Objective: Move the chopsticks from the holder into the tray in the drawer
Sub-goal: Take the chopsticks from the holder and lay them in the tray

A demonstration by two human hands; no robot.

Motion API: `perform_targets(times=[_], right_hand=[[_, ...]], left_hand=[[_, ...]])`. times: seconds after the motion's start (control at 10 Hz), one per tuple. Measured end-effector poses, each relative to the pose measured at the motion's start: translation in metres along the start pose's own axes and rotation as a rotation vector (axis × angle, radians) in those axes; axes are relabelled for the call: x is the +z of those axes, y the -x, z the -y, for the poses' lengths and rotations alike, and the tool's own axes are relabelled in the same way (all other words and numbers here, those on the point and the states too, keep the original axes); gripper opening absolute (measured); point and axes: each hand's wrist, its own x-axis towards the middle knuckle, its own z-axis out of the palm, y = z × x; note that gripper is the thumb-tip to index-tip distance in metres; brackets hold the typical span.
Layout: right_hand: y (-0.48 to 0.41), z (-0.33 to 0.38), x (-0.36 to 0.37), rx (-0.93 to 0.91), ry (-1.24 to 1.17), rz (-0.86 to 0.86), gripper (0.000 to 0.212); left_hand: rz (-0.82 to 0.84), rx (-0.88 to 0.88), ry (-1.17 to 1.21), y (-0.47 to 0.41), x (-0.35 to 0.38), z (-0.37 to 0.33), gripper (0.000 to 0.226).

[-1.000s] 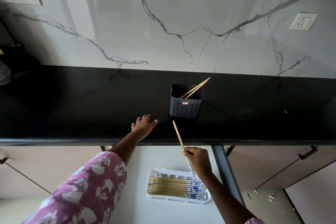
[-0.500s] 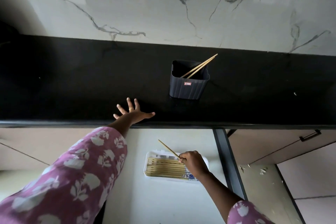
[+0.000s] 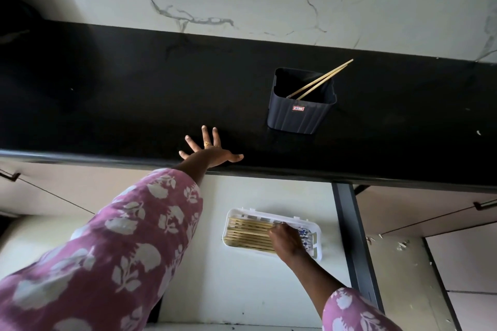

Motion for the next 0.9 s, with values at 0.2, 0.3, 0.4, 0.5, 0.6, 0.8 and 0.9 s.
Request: perform_targets(times=[0.2, 0.3, 0.4, 0.5, 0.6, 0.8, 0.9], right_hand=[[-0.008, 0.005, 0.005, 0.018, 0.148, 0.063, 0.033], [-0.010, 0.007, 0.006, 0.005, 0.165, 0.079, 0.034], [-0.011, 0.008, 0.004, -0.015, 0.179, 0.096, 0.033], [-0.013, 0.007, 0.003, -0.032, 0.173, 0.092, 0.033], [-0.011, 0.007, 0.001, -0.037, 0.185, 0.079, 0.035], [-0.014, 0.002, -0.011, -0.069, 0.179, -0.114, 0.018], [-0.020, -0.009, -0.015, -0.124, 0.115, -0.189, 0.032]], left_hand=[[0.011, -0.017, 0.020, 0.001, -0.001, -0.003, 0.109], [0.011, -0.027, 0.025, 0.002, -0.001, -0.004, 0.109], [0.010, -0.032, 0.027, 0.002, -0.001, -0.005, 0.109], [0.011, -0.033, 0.027, 0.002, -0.001, -0.005, 0.108], [0.009, -0.029, 0.037, 0.002, -0.001, -0.005, 0.107], [0.004, -0.025, 0.043, 0.003, 0.000, -0.004, 0.105], [0.001, -0.015, 0.048, 0.004, 0.000, -0.004, 0.104]])
